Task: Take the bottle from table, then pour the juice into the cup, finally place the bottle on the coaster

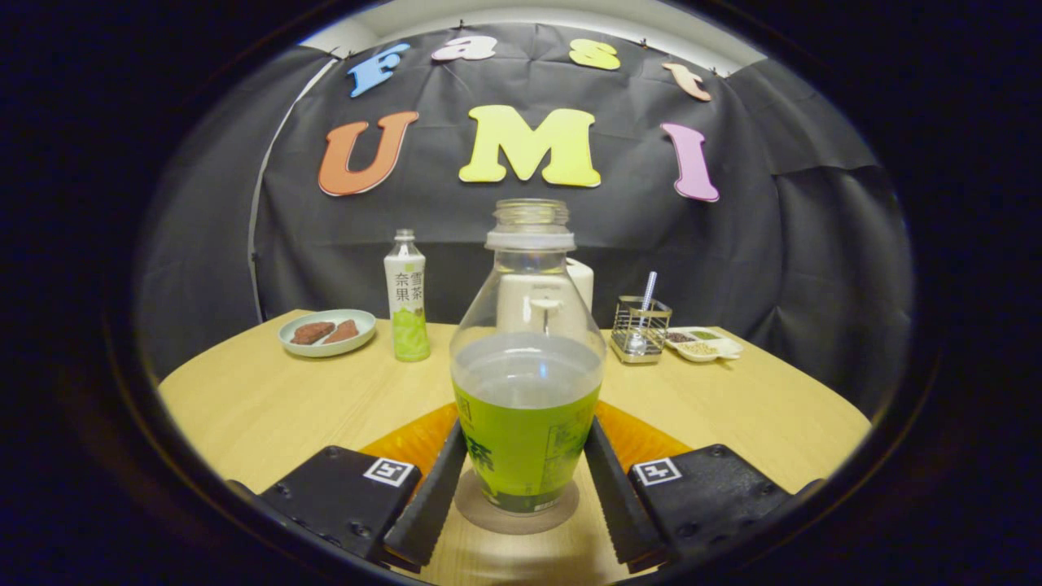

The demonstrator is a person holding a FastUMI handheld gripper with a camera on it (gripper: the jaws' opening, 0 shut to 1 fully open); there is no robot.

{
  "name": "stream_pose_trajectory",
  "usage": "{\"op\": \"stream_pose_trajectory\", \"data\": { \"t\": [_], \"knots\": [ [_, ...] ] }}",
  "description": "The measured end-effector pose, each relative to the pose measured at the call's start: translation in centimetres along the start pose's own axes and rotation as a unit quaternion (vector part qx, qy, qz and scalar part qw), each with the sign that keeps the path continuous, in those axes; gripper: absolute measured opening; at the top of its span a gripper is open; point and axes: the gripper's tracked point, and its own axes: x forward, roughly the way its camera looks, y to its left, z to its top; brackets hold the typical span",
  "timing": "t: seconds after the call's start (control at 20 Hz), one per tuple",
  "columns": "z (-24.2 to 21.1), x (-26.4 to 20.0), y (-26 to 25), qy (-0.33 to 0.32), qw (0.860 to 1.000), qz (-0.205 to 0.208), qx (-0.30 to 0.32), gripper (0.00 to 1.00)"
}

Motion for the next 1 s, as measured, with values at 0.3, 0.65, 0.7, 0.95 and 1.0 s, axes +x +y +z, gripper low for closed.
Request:
{"op": "stream_pose_trajectory", "data": {
  "t": [0.3,0.65,0.7,0.95,1.0],
  "knots": [
    [-0.6,0.2,-0.3,0.005,1.0,-0.008,-0.015,0.84],
    [0.1,-1.0,-1.0,-0.01,1.0,-0.012,0.015,1.0],
    [0.3,-1.6,-0.8,-0.013,1.0,-0.007,0.022,1.0],
    [2.7,-5.8,-2.0,-0.046,0.998,-0.002,0.048,1.0],
    [3.3,-7.0,-2.3,-0.055,0.997,0.0,0.054,1.0]
  ]
}}
